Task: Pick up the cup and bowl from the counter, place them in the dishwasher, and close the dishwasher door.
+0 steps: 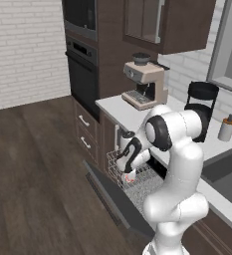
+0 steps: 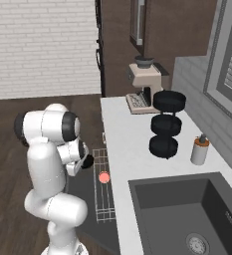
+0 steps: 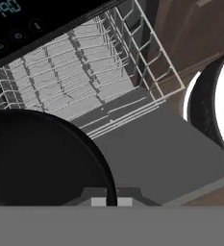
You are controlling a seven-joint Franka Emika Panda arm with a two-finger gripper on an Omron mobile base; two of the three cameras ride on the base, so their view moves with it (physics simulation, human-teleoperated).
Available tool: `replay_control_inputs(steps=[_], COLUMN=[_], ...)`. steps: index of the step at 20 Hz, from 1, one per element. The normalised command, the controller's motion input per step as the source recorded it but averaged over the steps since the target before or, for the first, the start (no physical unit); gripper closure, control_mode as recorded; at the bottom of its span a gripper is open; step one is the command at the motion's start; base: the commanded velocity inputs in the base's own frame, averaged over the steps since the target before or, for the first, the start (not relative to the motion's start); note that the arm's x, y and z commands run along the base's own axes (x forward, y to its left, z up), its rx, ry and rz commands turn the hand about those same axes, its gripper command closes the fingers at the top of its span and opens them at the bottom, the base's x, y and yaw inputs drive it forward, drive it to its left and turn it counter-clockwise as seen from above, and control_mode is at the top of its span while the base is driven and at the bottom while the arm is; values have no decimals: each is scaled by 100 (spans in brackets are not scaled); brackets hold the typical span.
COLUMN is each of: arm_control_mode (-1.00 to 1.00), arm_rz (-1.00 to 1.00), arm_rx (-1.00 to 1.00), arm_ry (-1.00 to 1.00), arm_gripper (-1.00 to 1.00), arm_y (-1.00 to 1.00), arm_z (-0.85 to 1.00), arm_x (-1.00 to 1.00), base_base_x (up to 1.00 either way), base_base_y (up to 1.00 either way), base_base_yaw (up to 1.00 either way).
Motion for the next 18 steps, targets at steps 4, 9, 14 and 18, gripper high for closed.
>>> replay_control_inputs(steps=[4,9,14,18], arm_control_mode=[-100,-100,-100,-100], arm_rz=[0,-2,-3,-2], arm_rx=[0,-5,-14,-13], arm_ry=[0,1,3,1], arm_gripper=[100,100,100,100], arm_y=[0,1,0,0], arm_z=[-25,-39,-65,-61], arm_x=[63,67,67,49], base_base_x=[0,0,0,0], base_base_y=[0,0,0,0], base_base_yaw=[0,0,0,0])
